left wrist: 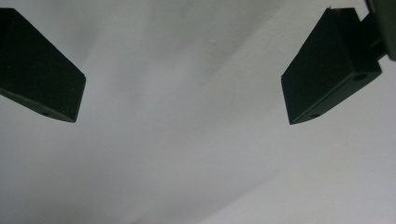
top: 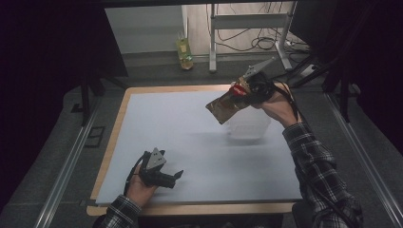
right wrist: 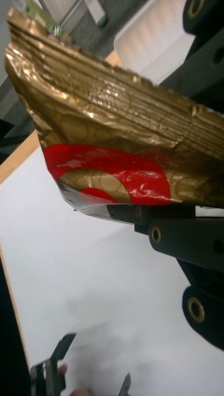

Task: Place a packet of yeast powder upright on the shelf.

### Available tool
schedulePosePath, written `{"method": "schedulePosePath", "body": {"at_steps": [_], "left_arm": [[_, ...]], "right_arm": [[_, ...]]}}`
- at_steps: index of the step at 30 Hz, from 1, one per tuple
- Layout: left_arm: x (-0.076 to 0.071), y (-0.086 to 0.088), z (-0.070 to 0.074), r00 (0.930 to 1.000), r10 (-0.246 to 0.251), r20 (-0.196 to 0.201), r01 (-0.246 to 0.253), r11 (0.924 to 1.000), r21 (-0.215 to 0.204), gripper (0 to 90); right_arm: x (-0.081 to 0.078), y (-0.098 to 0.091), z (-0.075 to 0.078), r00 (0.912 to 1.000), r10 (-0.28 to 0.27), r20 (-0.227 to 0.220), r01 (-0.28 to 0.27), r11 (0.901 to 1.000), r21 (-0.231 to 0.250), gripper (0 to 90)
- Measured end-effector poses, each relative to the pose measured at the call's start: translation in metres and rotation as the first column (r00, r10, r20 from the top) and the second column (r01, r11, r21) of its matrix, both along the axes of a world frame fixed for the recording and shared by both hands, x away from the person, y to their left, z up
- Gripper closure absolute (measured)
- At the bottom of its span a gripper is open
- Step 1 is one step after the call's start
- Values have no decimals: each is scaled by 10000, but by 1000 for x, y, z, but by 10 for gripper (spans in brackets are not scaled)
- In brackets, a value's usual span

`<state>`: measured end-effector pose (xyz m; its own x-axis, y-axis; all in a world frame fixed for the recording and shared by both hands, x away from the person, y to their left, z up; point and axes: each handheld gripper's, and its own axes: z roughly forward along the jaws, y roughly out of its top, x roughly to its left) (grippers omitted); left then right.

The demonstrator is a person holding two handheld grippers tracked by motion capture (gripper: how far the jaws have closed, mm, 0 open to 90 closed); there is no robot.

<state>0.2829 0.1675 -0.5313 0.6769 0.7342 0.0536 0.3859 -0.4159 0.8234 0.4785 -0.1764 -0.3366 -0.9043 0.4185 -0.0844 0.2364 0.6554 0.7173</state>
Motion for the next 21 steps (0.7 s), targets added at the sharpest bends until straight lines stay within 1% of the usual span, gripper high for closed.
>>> {"method": "schedulePosePath", "body": {"at_steps": [1,3,6,11,15,16,17,19,21], "left_arm": [[0,0,0,10000,14,9,-14,10000,-9,0],[0,1,0,10000,64,32,-64,10000,-18,0],[0,1,1,9998,93,163,-93,10000,-1,0],[0,1,0,9998,95,197,-95,10000,-3,0],[-1,1,1,9998,18,213,-17,10000,-49,0],[-1,0,0,9998,21,218,-20,10000,-34,0],[-1,0,0,9998,12,214,-12,10000,-35,0],[-1,0,0,9998,-1,207,2,10000,-52,0],[-1,1,0,9998,-20,218,20,10000,-30,0]], "right_arm": [[0,0,0,10000,0,0,0,10000,0,706],[3,-2,3,9999,-14,147,15,10000,-97,706],[8,-6,7,9995,-9,326,16,9998,-204,706],[17,-15,11,9992,-79,396,96,9990,-433,706],[23,-22,13,9982,-143,579,185,9973,-713,706],[27,-26,13,9976,-229,658,288,9956,-895,707],[27,-26,13,9976,-229,658,288,9956,-895,707],[30,-29,14,9967,-254,777,338,9934,-1094,707],[34,-33,14,9966,-252,785,342,9927,-1152,707]]}}
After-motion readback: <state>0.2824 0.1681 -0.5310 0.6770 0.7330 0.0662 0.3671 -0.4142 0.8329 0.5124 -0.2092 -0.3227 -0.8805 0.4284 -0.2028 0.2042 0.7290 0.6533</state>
